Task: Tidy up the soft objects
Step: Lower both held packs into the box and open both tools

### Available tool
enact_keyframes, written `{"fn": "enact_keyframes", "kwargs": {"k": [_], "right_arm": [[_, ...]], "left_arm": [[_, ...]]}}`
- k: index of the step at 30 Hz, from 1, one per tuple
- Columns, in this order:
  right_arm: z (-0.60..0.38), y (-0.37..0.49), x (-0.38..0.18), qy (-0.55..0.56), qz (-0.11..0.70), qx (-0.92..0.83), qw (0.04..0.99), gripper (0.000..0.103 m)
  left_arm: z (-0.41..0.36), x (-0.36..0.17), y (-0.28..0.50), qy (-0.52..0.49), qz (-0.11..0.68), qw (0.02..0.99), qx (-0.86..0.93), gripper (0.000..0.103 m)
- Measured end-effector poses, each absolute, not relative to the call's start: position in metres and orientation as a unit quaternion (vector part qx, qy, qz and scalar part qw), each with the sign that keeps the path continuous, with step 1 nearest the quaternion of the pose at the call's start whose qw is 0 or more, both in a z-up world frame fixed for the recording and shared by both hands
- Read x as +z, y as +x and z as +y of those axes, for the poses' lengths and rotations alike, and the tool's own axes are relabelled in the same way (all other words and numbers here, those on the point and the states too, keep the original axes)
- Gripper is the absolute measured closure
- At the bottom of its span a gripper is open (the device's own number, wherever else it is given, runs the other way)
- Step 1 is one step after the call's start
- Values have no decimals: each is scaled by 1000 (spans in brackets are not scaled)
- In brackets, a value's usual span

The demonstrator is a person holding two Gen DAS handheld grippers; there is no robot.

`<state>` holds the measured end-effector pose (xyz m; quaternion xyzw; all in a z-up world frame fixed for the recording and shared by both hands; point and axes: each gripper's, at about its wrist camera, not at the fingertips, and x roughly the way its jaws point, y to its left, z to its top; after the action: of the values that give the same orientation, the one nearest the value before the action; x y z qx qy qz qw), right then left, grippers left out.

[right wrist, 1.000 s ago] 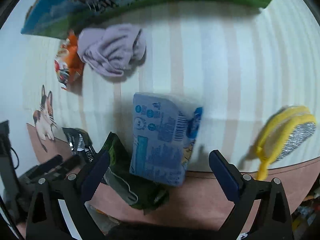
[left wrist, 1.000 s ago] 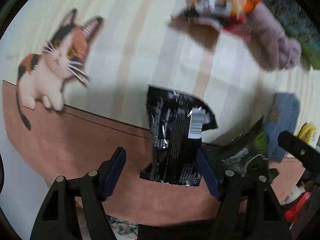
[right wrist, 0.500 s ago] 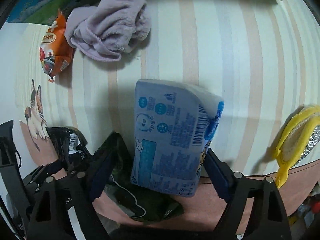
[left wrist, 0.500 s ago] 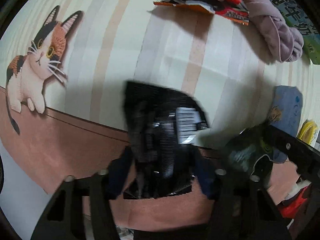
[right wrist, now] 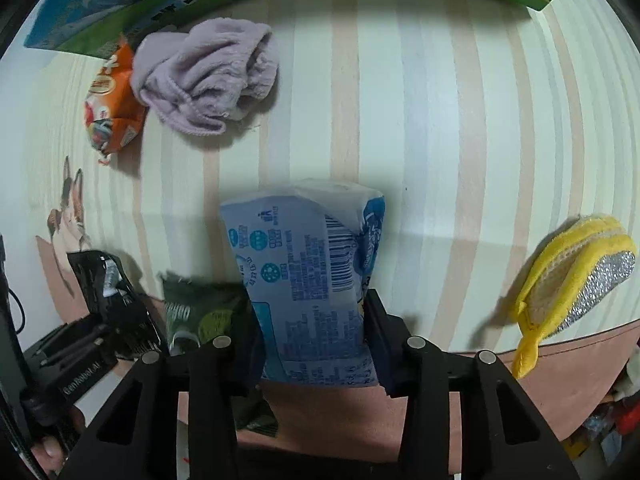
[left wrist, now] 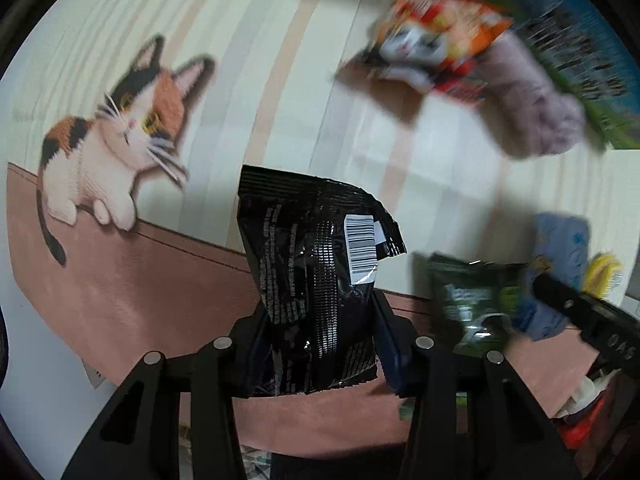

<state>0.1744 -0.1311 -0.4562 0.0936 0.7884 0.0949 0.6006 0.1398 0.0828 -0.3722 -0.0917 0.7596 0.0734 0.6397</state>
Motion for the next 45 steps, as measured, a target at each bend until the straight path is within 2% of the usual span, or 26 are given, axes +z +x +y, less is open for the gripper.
{"fn": "enact_keyframes", "kwargs": {"k": [7, 12, 15, 18, 23, 29, 37, 45], "right_arm": [[-145, 184, -376, 129, 753, 157, 626, 58], [-163, 225, -289, 143, 697, 181, 679, 58], [-175, 261, -250, 138, 667, 179, 709, 58], [-182, 300, -235, 123, 651, 158, 733, 58], [-193, 371, -266, 112, 671, 120, 723, 58], [-186, 405, -339, 73, 718, 77, 688, 58], [-186, 413, -394, 59, 752, 54, 654, 58], [-182, 417, -408, 55, 764, 53, 640, 58]], "left_arm": [[47, -274, 171, -112, 697, 708, 15, 60], [26, -196, 254, -94, 646, 757, -45, 60], [16, -175, 295, -75, 630, 770, -65, 60], [7, -168, 341, -45, 622, 778, -71, 60], [3, -201, 425, -7, 641, 765, -55, 60], [1, -281, 498, 2, 695, 718, -40, 59], [-14, -348, 539, 31, 737, 675, -22, 59], [-21, -361, 554, 32, 745, 666, -23, 59]]}}
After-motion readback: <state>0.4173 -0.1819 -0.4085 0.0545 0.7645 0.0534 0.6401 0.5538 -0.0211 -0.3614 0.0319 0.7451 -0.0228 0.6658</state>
